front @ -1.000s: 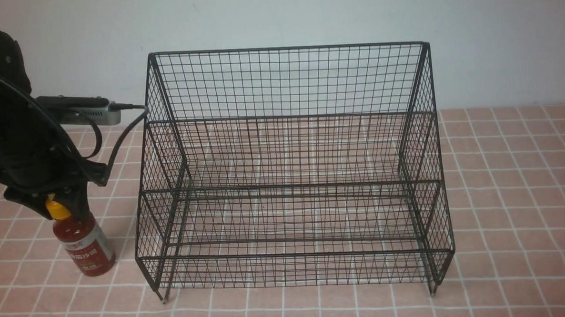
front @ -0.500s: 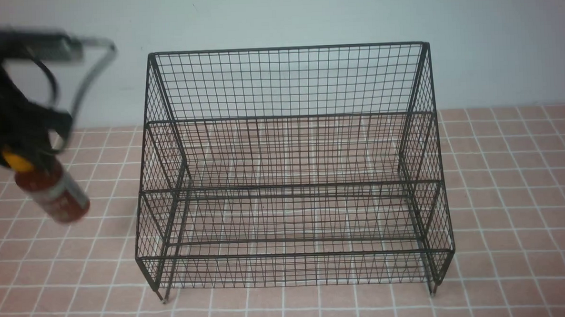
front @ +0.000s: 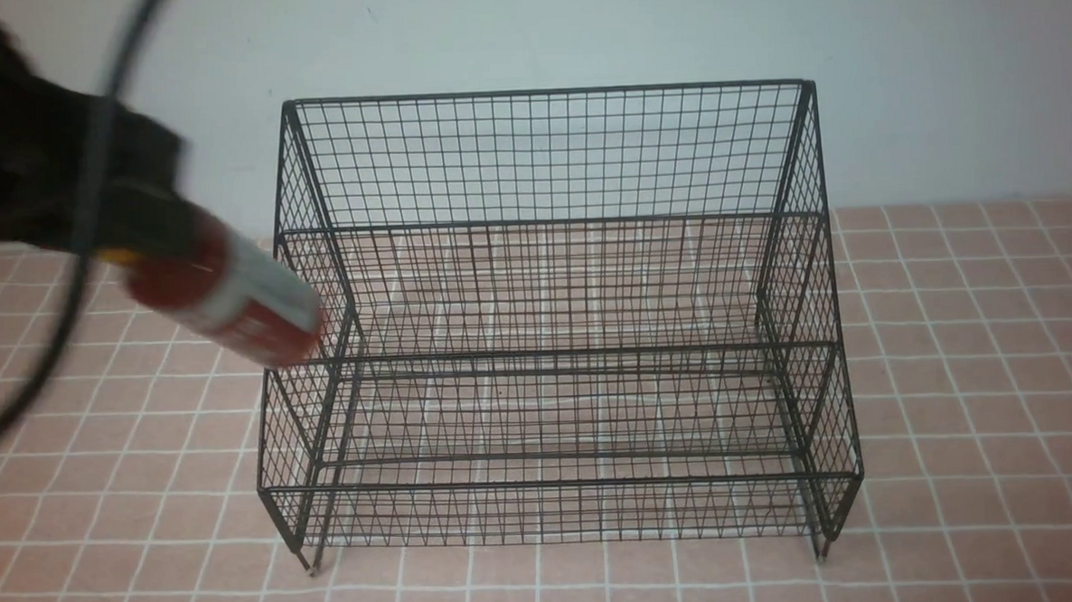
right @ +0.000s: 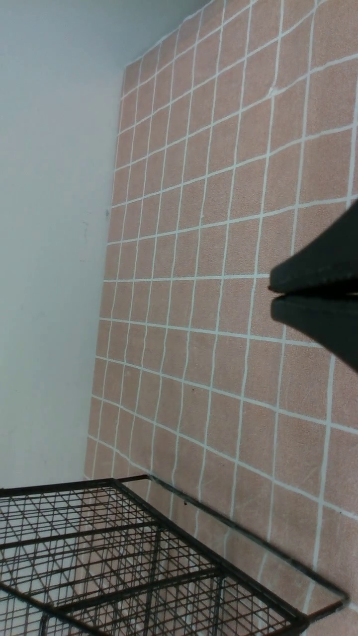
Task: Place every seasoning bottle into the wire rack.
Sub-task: Use the left arm to put the condiment bottle back on the shelf
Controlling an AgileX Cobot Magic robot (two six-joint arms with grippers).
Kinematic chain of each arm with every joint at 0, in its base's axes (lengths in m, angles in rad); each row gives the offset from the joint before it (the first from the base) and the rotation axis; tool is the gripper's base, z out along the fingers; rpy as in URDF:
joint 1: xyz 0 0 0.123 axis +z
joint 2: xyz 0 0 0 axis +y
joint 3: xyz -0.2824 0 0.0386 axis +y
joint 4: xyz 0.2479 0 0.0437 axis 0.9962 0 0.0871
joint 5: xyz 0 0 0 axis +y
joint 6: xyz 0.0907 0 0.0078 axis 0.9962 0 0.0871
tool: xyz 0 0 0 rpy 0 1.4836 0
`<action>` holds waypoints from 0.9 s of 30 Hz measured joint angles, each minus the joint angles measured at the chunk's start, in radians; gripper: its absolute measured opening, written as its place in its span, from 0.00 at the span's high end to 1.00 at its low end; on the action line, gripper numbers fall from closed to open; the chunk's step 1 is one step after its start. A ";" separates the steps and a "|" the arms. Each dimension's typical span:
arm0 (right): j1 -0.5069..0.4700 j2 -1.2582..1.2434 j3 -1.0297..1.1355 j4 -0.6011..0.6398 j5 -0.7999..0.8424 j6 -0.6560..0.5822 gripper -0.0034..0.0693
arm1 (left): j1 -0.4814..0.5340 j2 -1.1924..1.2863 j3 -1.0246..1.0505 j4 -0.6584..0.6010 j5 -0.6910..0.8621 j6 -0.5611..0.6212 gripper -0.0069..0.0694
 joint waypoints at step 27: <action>0.000 0.000 0.000 0.000 0.000 0.000 0.97 | -0.132 0.413 0.008 0.122 -0.031 -0.062 0.53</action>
